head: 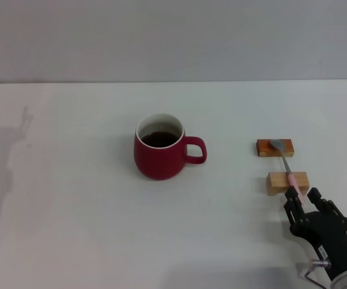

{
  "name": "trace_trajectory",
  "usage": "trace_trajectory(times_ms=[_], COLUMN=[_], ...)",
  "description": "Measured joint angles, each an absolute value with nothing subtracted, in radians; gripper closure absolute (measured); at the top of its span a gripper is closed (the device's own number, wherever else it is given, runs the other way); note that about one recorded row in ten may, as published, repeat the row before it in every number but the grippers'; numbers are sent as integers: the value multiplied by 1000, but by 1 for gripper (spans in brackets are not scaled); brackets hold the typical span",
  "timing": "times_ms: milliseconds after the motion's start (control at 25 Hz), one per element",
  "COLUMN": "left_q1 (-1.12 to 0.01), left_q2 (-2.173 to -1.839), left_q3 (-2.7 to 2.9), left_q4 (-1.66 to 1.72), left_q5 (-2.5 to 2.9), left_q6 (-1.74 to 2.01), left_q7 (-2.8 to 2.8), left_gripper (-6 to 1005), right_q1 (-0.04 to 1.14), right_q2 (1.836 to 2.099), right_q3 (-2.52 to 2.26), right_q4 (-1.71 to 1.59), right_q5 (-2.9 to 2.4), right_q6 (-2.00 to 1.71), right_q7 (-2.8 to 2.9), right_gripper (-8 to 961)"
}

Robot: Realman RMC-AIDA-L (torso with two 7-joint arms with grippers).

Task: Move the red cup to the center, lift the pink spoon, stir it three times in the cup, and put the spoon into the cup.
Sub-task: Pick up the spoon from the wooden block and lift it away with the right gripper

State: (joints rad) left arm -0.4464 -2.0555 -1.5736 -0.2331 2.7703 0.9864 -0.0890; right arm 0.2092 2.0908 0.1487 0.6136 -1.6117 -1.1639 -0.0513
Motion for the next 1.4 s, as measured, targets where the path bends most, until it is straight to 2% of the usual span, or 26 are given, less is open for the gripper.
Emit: trace_trajectory(times_ms=[720, 1400], left_q1=[-448, -448], left_q2=[-2056, -2057], left_q3=[-1574, -1571], left_q4=[-238, -239], left_q5=[2770, 2770], left_q6=[986, 986], left_q7=[-89, -89], left_gripper=[160, 160], right_q1=[218, 209], right_q2=[2090, 2089], right_q3=[131, 132], right_q4=[614, 613], right_q5=[-1615, -1612], right_q6=[-1170, -1181], right_q7=[-51, -51], right_gripper=[548, 563])
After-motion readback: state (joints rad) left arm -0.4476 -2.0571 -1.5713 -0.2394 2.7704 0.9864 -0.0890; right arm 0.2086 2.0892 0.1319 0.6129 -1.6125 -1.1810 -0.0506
